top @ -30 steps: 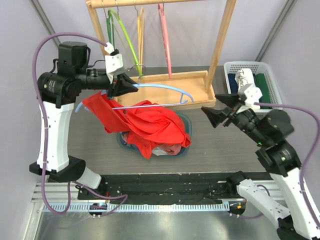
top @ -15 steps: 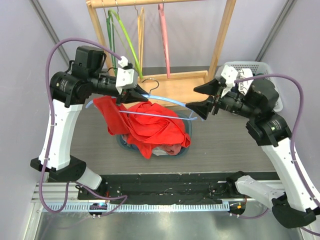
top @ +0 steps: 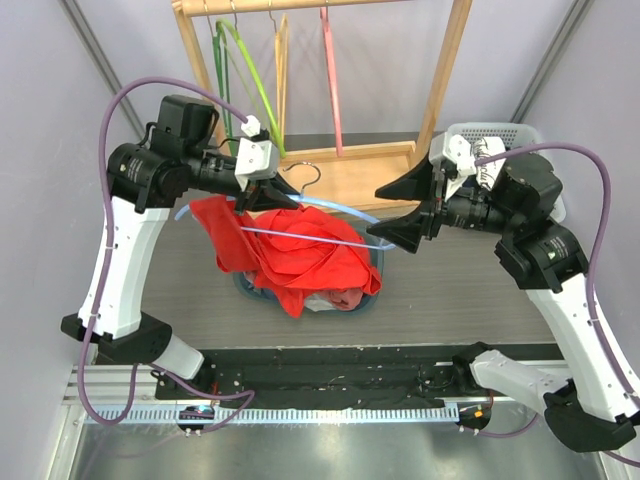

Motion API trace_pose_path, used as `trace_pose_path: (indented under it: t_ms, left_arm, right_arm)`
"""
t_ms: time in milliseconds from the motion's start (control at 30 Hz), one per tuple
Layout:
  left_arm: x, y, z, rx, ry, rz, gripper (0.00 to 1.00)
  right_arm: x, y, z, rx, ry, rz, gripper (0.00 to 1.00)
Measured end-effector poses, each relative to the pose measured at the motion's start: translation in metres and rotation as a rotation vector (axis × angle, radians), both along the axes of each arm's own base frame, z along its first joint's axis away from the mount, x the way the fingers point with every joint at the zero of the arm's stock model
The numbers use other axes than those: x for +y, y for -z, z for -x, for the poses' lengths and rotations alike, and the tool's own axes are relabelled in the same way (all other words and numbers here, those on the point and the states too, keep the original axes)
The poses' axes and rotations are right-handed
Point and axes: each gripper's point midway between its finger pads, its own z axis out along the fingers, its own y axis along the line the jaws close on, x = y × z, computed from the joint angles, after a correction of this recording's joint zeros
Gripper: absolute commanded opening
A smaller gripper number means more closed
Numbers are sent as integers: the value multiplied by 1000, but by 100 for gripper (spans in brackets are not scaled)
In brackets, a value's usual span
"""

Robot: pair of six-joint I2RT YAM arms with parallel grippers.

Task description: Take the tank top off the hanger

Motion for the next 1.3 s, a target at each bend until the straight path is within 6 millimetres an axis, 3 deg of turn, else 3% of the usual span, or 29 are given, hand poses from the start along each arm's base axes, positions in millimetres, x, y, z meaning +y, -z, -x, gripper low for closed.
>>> trace_pose_path:
  t_ms: [133,400,533,567,667,700,800,833,867,933,1067,1300]
  left_arm:
    - [-2,-3,7,36,16,18,1]
    - [-4,-14,16,61,33,46,0]
    - [-4,-15,18,62,38,50,0]
    - [-4,-15,18,61,38,50,1]
    - [-5,-16,18,66,41,53,1]
    - [-5,-16,19,67,48,56,1]
    - [-7,-17,21,66,57,61,29]
    - [-8,-18,22,71,60,63,59]
    - [-8,-18,23,81,57,62,70]
    - [-8,-18,19,92,30,58,82]
    - [-7,-22,-1,113,-87,55,99]
    - [13,-36,-37,74,-403,68,100]
  right_arm:
    - [8,9,3,39,-41,25,72]
    - [27,38,-1,138,-69,106,55]
    - [26,41,-2,146,-53,118,28]
    - [25,39,-2,143,-51,118,14]
    - [24,36,1,130,-58,113,2]
    - [23,34,3,124,-56,111,2]
    - [19,30,9,112,-54,104,2]
    - [18,29,11,110,-51,100,2]
    - [17,28,13,107,-48,95,2]
    - [13,27,16,106,-29,91,2]
    - [3,19,20,74,15,74,2]
    - [-14,12,20,35,113,57,2]
